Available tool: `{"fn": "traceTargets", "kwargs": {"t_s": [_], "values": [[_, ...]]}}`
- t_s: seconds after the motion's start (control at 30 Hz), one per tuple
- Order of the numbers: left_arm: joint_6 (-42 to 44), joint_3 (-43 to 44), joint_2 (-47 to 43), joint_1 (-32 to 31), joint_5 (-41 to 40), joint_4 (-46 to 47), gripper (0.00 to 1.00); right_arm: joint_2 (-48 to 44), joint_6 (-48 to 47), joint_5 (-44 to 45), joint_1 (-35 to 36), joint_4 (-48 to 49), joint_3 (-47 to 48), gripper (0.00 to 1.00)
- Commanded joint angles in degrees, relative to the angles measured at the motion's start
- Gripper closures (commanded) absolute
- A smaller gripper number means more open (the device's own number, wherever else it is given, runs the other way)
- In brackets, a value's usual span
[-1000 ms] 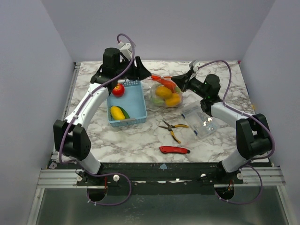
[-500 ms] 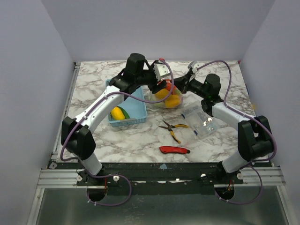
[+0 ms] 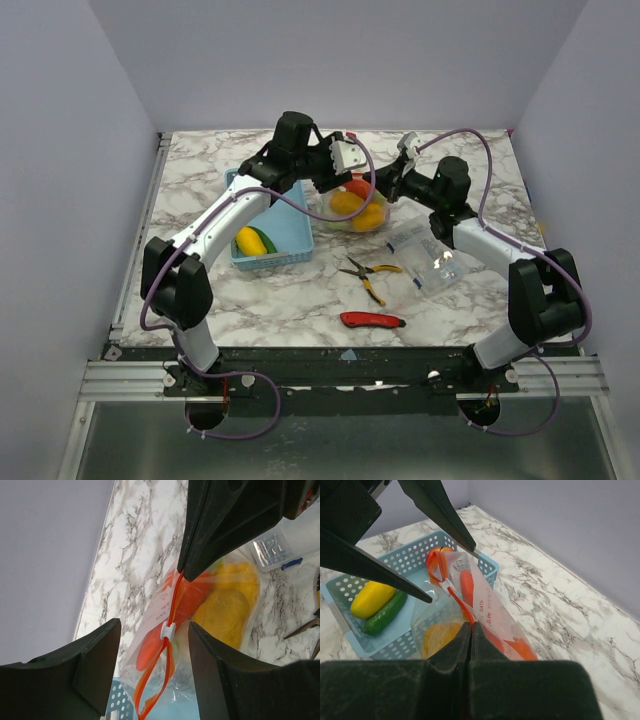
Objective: Place the food in the zip-top bag and seal the zipper
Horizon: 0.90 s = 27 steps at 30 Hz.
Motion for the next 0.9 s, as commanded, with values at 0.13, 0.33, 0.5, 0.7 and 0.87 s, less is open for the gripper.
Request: {"fn": "traceTargets", "kwargs": {"t_s": [0.13,0.33,0.5,0.7,0.87], "values": [[2.6,5.4,4.5,0.0,1.7,-7.2,0.59,-2.1,-1.0,-0.5,0.4,-0.9,1.1,1.00],[2.0,4.4,3.6,0.0,0.1,-5.5,0.89,-2.3,-1.1,0.8,0.4,-1.2,1.1,1.00],[0.7,2.5,1.4,0.1,-4.2,-4.2,1.00,-2.8,1.0,8.1,0.4,-0.5,0.5,1.00],[-2.1,1.7,-1.2,0.5,-5.8,-6.2,1.00,-3.6,0.7,24.4,0.4,-0.5,0.0,1.00],[-4.3,-0.5,-3.7,0.8,-6.2,-6.0,1.00,-4.1,-0.8,34.7,0.4,-1.9,0.0,1.00]]}}
